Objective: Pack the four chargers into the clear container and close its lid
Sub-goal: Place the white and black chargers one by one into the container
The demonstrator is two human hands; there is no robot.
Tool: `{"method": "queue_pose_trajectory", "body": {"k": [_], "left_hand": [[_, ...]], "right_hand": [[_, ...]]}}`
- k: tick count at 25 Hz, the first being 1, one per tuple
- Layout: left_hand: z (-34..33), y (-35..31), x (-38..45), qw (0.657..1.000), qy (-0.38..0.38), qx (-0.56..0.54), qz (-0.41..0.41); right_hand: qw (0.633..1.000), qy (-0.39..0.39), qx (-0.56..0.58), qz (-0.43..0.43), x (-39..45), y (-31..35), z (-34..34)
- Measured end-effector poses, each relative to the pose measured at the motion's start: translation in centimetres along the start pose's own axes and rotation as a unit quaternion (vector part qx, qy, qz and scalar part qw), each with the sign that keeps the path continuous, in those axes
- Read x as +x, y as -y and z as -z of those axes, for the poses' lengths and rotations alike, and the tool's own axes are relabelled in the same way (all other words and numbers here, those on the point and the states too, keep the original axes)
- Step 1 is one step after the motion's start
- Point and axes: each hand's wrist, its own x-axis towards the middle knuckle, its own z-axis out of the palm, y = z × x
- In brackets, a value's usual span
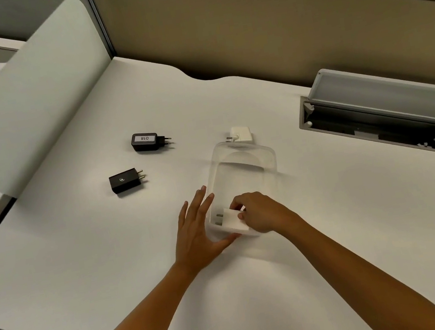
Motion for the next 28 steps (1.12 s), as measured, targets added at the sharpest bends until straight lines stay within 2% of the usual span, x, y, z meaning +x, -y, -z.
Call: {"method": "queue_pose_trajectory", "body": {"k": [3, 6, 9, 12, 14, 18, 20, 23, 26, 28], "left_hand": [[0.9, 0.0, -0.2, 0.999, 0.024, -0.014, -0.035], [2.5, 1.1, -0.6, 0.996, 0.038, -0.055, -0.059], [3.7, 3.0, -1.0, 0.998, -0.012, -0.066, 0.015], [3.6, 3.6, -0.5, 0.983, -0.065, -0.081, 0.151], [3.2, 3.5, 0.0, 0.976, -0.069, -0.071, 0.193], [2.9, 3.5, 0.1, 0.981, -0.041, -0.017, 0.190], [2.8, 3.3, 0.2, 0.981, -0.027, 0.002, 0.193], [2.7, 3.4, 0.3, 0.982, -0.013, 0.024, 0.184], [2.7, 3.6, 0.3, 0.984, -0.009, 0.029, 0.175], [2.6, 3.6, 0.3, 0.984, -0.008, 0.038, 0.177]], "right_hand": [[0.999, -0.027, 0.032, 0.010, -0.1, -0.1, 0.6], [0.985, -0.124, 0.109, 0.042, 0.3, -0.4, 3.1], [0.952, -0.248, 0.170, 0.058, 2.2, -1.4, 7.2], [0.941, -0.309, 0.117, 0.067, 5.5, -2.4, 11.4], [0.956, -0.282, 0.052, 0.069, 8.2, -3.1, 13.2], [0.987, -0.137, -0.049, 0.066, 12.8, -4.5, 14.3], [0.986, -0.087, -0.127, 0.069, 14.0, -4.7, 14.2], [0.976, -0.089, -0.180, 0.084, 15.1, -4.6, 13.6], [0.976, -0.123, -0.166, 0.064, 14.9, -4.7, 13.2], [0.976, -0.172, -0.128, 0.048, 13.8, -4.6, 13.7]]}}
